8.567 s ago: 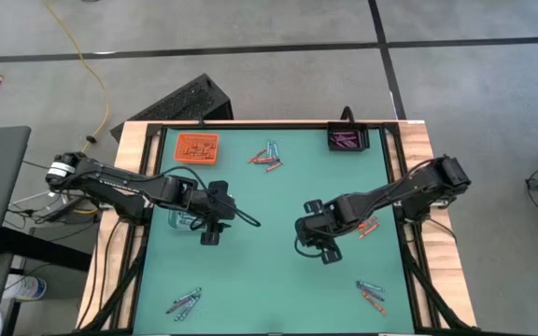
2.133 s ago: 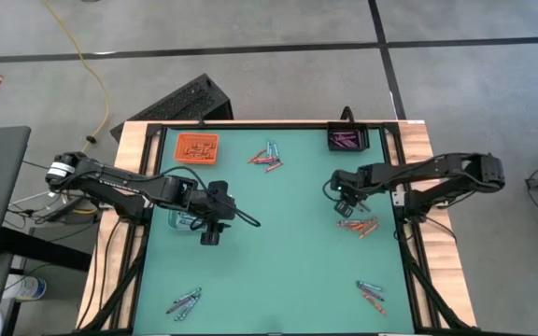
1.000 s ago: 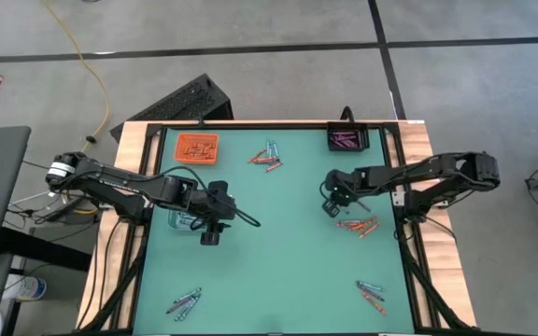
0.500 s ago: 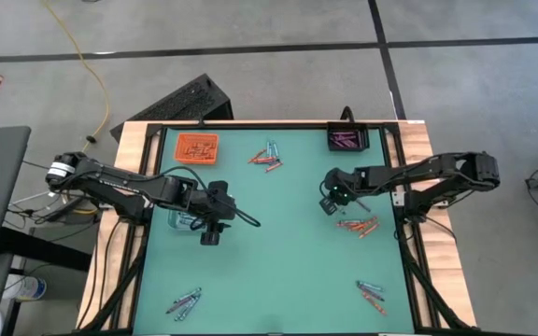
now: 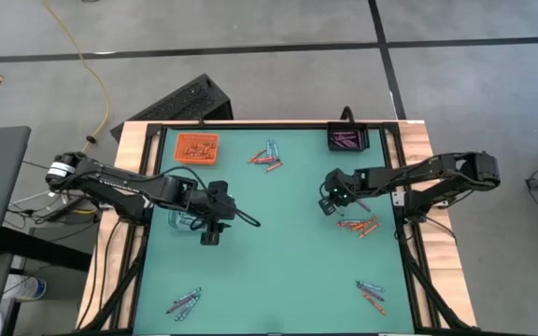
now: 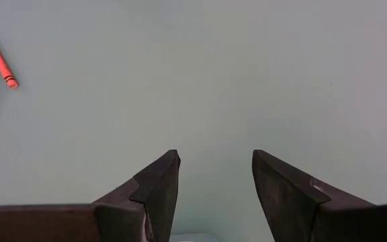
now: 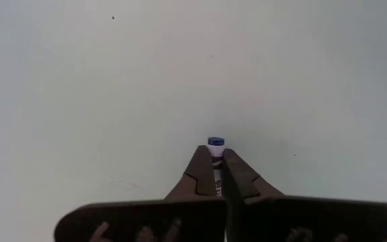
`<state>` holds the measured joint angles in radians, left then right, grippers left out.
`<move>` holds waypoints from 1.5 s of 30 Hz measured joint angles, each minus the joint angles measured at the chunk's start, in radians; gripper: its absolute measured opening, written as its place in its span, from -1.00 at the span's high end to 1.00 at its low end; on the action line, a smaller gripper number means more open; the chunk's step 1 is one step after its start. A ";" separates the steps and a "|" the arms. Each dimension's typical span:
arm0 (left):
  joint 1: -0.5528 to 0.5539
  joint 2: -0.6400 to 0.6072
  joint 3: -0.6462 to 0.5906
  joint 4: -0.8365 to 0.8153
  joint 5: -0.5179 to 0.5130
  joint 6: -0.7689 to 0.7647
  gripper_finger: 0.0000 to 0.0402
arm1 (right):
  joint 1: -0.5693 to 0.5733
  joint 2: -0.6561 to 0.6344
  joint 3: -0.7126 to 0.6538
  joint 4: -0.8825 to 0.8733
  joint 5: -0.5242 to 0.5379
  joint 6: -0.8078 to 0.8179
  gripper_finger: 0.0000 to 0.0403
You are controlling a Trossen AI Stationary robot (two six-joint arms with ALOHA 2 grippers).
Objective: Sort crayons
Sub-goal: Put the middle right blue crayon into the left blue bin
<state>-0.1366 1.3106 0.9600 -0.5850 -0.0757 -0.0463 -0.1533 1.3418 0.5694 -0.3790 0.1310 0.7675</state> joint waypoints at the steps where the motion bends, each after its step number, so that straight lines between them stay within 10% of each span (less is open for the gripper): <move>1: 0.000 0.000 0.000 0.000 0.000 0.000 0.11 | 0.002 0.000 0.000 0.000 0.000 0.002 1.00; 45: 0.000 0.000 0.000 0.000 0.000 0.000 0.11 | 0.023 0.000 0.124 -0.162 0.007 -0.259 1.00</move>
<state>-0.1368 1.3106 0.9600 -0.5850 -0.0759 -0.0467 -0.1307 1.3415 0.6934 -0.5412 0.1382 0.5087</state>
